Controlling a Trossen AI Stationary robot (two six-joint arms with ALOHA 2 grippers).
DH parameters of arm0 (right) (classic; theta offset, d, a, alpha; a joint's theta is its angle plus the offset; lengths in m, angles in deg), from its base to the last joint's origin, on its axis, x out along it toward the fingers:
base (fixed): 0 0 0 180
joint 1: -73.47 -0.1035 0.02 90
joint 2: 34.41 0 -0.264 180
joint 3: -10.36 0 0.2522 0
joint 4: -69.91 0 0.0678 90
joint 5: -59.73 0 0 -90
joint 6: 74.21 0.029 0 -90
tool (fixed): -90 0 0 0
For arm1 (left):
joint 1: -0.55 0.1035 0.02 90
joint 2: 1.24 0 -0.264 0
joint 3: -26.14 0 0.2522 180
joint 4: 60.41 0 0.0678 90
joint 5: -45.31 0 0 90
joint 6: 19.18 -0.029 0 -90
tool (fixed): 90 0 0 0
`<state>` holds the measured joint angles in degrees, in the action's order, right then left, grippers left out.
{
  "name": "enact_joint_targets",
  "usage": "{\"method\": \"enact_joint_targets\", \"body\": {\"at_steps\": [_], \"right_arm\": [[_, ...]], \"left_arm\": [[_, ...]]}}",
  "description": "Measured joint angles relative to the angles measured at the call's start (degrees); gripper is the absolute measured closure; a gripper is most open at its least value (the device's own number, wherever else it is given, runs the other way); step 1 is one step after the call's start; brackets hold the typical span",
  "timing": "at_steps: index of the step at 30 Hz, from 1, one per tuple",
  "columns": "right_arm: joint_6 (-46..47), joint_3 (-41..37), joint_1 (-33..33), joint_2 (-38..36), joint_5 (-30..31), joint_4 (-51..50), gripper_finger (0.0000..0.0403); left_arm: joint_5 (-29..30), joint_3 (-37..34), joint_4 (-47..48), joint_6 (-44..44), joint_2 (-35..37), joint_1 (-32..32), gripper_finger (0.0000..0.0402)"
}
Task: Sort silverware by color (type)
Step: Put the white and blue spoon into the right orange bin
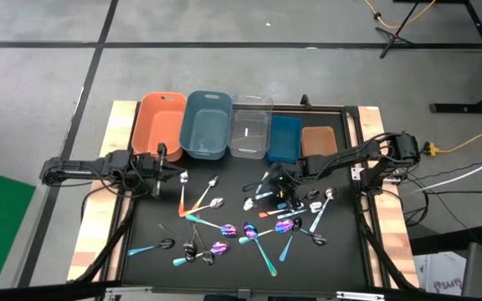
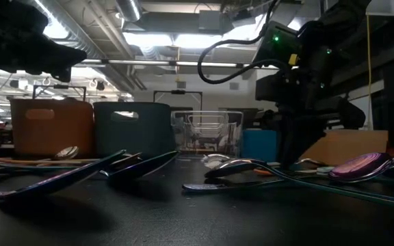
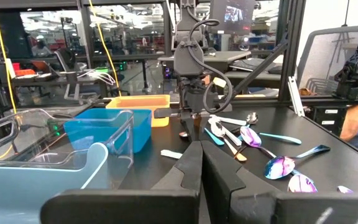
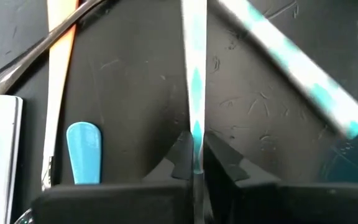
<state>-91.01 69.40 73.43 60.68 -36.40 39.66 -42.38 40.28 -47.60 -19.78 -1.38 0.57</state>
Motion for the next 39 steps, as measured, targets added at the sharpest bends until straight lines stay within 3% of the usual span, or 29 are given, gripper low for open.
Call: {"method": "enact_joint_targets", "body": {"at_steps": [14,35,39], "right_arm": [[0.0,3.2,0.0,0.3,-0.3,-3.9,0.0399],[3.3,33.3,0.0,0.1,-0.1,-38.1,0.0402],[3.5,38.1,0.0,-0.8,3.3,-45.5,0.0403]], "left_arm": [[0.0,0.0,0.0,0.0,0.0,0.0,0.0401],[0.0,0.0,0.0,0.0,0.0,0.0,0.0401],[0.0,0.0,0.0,0.0,0.0,0.0,0.0401]]}}
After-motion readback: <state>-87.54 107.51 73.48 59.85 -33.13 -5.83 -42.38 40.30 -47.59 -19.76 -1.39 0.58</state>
